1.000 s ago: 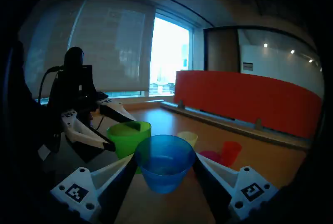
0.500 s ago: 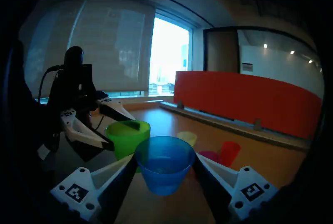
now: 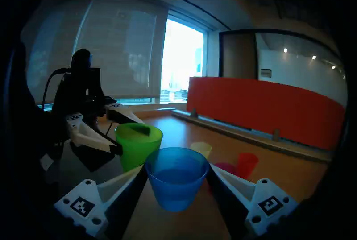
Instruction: Pour water
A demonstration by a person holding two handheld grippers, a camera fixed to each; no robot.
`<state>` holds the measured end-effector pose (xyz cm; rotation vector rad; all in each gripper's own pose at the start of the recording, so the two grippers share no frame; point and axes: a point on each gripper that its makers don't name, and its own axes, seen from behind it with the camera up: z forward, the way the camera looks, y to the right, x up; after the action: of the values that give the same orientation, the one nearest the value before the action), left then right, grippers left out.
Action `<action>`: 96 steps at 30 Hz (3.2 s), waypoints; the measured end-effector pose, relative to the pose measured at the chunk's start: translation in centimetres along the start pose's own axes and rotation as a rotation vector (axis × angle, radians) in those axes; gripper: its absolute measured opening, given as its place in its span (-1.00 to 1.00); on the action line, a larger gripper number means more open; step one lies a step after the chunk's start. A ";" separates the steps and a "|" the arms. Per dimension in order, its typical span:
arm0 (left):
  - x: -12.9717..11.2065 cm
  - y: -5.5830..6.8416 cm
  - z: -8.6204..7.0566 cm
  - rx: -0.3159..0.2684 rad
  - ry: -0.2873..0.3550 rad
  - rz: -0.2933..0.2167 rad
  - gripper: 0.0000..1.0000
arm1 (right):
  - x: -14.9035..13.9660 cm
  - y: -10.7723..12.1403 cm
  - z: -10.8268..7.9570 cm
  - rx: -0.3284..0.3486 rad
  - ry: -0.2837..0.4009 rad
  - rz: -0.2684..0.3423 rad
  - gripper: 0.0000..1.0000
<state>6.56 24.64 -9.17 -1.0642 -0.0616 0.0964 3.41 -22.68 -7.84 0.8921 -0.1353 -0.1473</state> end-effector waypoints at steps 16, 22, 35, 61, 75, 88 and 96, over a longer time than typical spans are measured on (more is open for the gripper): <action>-0.2 -0.2 -0.5 0.003 -0.007 0.010 0.74 | 0.7 0.7 -0.3 -0.015 -0.011 -0.033 0.84; -0.4 -0.3 -0.7 0.007 -0.018 0.022 0.74 | 1.5 1.1 -0.4 -0.018 -0.019 -0.082 0.84; -1.3 -0.2 -0.8 0.011 -0.044 0.036 0.73 | 3.2 1.7 -0.3 -0.005 -0.039 -0.188 0.84; -2.8 -0.2 0.3 0.015 -0.055 0.009 0.74 | 4.4 2.3 0.6 0.022 -0.070 -0.353 0.84; -2.8 0.0 0.9 0.003 -0.047 0.009 0.74 | 4.8 2.7 1.1 0.034 -0.093 -0.427 0.84; -2.8 0.1 1.5 -0.005 -0.043 0.010 0.73 | 4.8 2.8 1.5 0.039 -0.115 -0.492 0.85; -2.7 0.1 1.7 -0.007 -0.036 0.012 0.73 | 5.0 3.1 1.7 0.044 -0.127 -0.548 0.85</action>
<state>3.71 25.90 -8.43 -1.0701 -0.0878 0.1263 8.19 -23.01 -4.11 0.9477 -0.0087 -0.7144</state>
